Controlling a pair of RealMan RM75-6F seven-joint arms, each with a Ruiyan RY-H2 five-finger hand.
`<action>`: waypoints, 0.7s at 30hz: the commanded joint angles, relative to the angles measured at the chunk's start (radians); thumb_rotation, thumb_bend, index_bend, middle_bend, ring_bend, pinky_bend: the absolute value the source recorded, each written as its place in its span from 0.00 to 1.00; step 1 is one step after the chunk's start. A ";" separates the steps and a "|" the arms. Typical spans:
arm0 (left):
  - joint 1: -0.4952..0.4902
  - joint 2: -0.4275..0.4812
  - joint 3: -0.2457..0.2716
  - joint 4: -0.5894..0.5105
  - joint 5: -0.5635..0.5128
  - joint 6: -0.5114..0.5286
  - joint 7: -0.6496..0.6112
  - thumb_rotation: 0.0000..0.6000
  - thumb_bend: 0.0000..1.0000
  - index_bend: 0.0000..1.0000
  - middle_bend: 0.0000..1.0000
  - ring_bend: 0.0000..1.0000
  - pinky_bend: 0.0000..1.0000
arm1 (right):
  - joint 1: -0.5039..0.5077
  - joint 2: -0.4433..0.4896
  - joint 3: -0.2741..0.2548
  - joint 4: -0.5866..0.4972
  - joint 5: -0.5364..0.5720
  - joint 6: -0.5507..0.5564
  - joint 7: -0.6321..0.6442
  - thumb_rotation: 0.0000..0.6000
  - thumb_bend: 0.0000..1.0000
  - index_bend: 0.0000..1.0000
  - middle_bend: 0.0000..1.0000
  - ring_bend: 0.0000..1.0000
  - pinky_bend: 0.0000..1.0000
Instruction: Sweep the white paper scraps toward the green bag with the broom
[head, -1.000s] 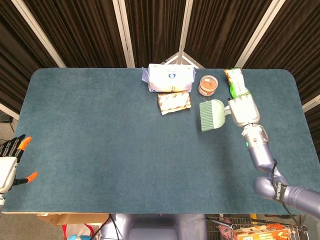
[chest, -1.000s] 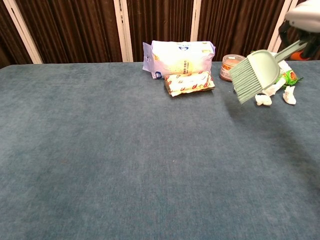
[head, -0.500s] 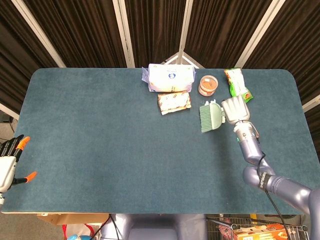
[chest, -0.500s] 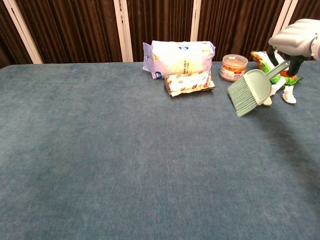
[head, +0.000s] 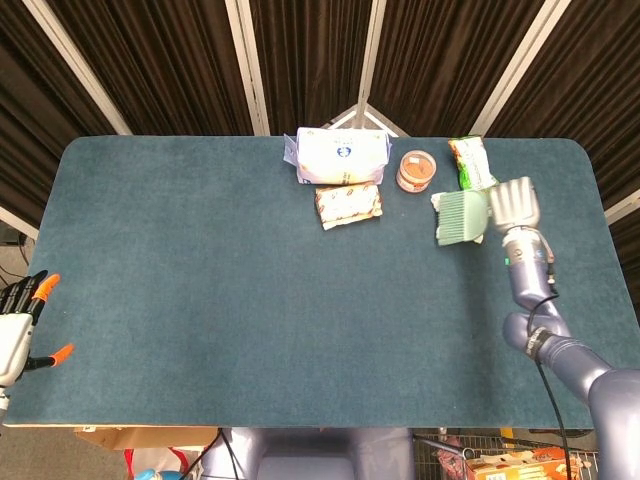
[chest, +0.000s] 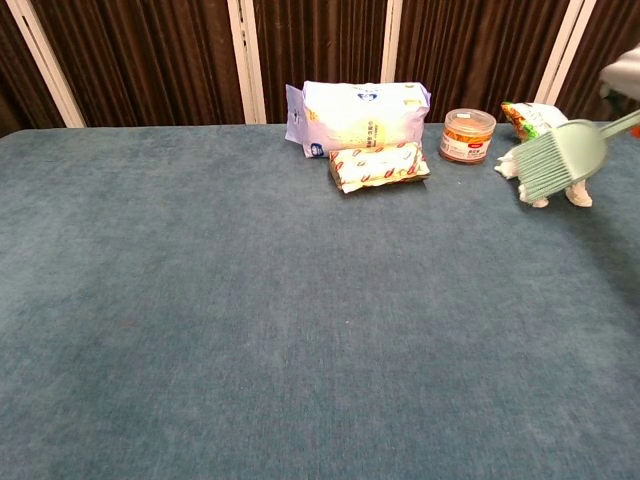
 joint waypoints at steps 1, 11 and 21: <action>-0.001 0.001 0.000 -0.002 0.004 0.001 0.000 1.00 0.00 0.00 0.00 0.00 0.00 | -0.027 0.031 -0.006 0.029 0.005 0.001 -0.003 1.00 0.66 0.88 1.00 1.00 0.97; -0.002 -0.001 0.003 -0.005 0.026 0.012 -0.002 1.00 0.00 0.00 0.00 0.00 0.00 | -0.093 0.189 0.012 -0.153 -0.028 0.133 0.017 1.00 0.66 0.88 1.00 1.00 0.97; -0.002 -0.002 0.012 -0.005 0.044 0.014 -0.005 1.00 0.00 0.00 0.00 0.00 0.00 | -0.194 0.406 0.035 -0.647 -0.133 0.319 0.138 1.00 0.66 0.88 1.00 1.00 0.97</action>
